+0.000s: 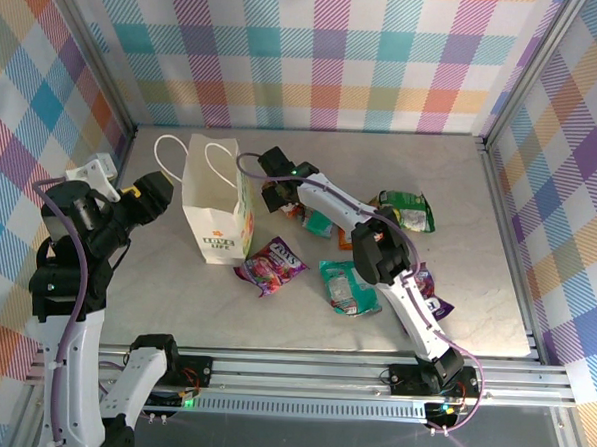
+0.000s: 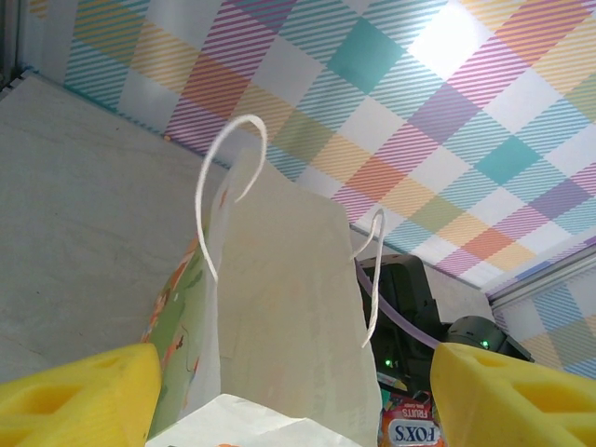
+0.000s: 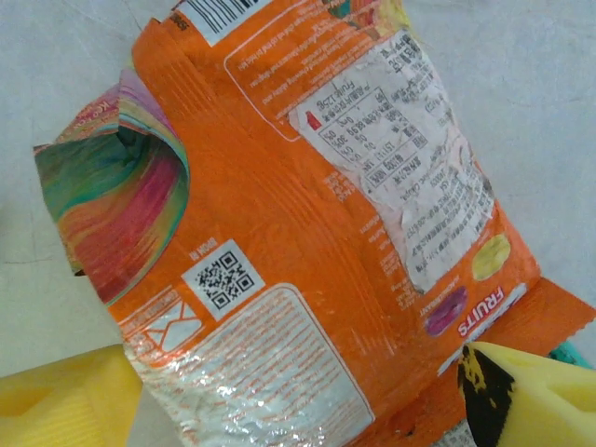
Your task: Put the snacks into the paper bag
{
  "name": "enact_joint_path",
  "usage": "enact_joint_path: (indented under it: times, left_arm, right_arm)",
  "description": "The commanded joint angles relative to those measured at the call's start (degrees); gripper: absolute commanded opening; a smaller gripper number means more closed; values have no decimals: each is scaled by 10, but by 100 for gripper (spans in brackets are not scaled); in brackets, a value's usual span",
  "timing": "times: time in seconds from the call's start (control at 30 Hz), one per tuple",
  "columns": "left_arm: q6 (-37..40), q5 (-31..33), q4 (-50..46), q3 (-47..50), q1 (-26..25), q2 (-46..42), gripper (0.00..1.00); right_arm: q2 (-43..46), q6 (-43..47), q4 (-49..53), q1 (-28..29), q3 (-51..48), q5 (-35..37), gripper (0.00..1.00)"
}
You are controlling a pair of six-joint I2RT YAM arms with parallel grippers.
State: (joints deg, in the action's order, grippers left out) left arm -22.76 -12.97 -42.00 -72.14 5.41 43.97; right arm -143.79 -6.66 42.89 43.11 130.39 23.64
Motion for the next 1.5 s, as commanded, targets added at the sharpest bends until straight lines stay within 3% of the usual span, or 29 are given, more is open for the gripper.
enact_joint_path:
  times: [0.0,0.33,0.4,0.53,0.6,0.9,1.17,1.47]
  left_arm:
    - [-6,-11,4,-11,5,4,76]
    - [-20,-14,13,-16,5,14,76]
    - [-21,-17,12,-17,5,15,76]
    - [-22,-21,8,-19,5,20,76]
    - [-23,-21,6,-20,5,20,76]
    - [-27,-27,1,-20,5,22,76]
    - [-22,-18,-23,-29,5,50,76]
    - [5,12,-61,-32,5,91,75]
  right_arm:
    - [-17,30,-6,1,25,9,88]
    - [-29,36,-18,-1,12,4,83]
    - [-28,29,-22,-3,6,4,76]
    - [-11,12,-35,-6,-22,2,50]
    - [2,7,-44,-7,-40,-1,44]
    - [82,-33,-70,-21,-139,-32,34]
    - [175,-54,-105,-33,-218,-81,32]
    - [232,-63,-120,-38,-242,-117,31]
